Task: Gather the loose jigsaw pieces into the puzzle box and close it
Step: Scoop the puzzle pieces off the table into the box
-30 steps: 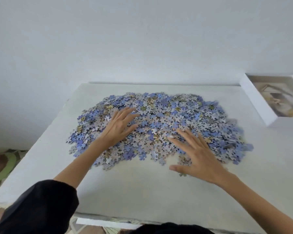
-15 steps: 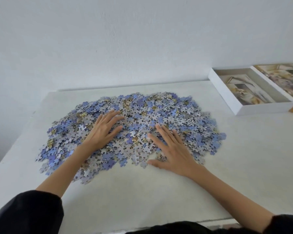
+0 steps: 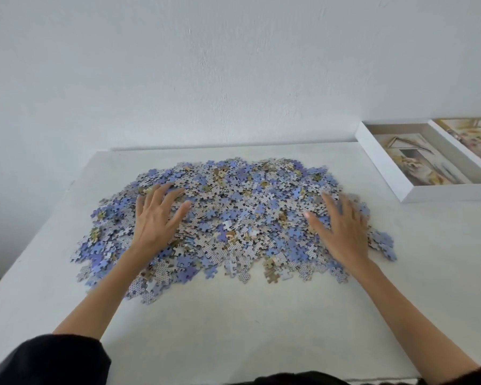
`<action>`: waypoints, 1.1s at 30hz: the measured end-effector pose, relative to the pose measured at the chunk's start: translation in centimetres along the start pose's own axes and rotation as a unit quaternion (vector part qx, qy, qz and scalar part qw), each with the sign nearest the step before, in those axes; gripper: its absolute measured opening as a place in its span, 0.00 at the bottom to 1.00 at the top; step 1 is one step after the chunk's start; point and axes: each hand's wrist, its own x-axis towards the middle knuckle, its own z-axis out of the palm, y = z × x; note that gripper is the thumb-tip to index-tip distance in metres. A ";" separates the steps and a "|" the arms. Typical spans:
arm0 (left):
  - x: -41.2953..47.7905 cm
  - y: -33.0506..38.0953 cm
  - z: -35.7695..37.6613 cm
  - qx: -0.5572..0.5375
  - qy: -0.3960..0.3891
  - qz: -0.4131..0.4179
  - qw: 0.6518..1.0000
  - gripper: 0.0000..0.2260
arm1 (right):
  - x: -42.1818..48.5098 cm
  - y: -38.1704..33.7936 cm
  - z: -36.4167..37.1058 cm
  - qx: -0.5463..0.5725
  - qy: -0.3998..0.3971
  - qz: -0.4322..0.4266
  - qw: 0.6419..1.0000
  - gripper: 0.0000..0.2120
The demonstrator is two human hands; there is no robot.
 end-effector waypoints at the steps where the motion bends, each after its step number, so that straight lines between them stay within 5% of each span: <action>1: -0.1 -0.2 0.0 -0.005 -0.007 -0.009 1.000 0.41 | 0.0 -0.3 0.2 -0.007 0.000 -0.012 1.000 0.45; 6: -0.6 1.0 0.8 -0.008 -0.046 0.016 0.999 0.43 | 0.3 -1.8 0.2 -0.003 -0.012 -0.040 0.999 0.41; 10: 0.5 0.8 -0.6 -0.048 0.002 0.001 0.999 0.39 | 1.1 -1.1 -1.4 0.119 0.026 -0.057 0.991 0.31; 15: 1.6 -4.1 -3.1 -0.046 0.025 -0.047 0.998 0.36 | 1.6 3.5 -3.2 0.216 0.046 -0.078 0.972 0.32; 21: 0.8 -8.1 -2.4 -0.003 -0.007 -0.038 0.999 0.34 | 0.3 6.3 -2.8 0.227 0.004 -0.040 0.973 0.30; 33: 0.6 -7.5 -1.9 0.023 -0.021 -0.038 0.999 0.35 | -0.1 1.2 0.0 0.162 0.050 0.026 0.985 0.26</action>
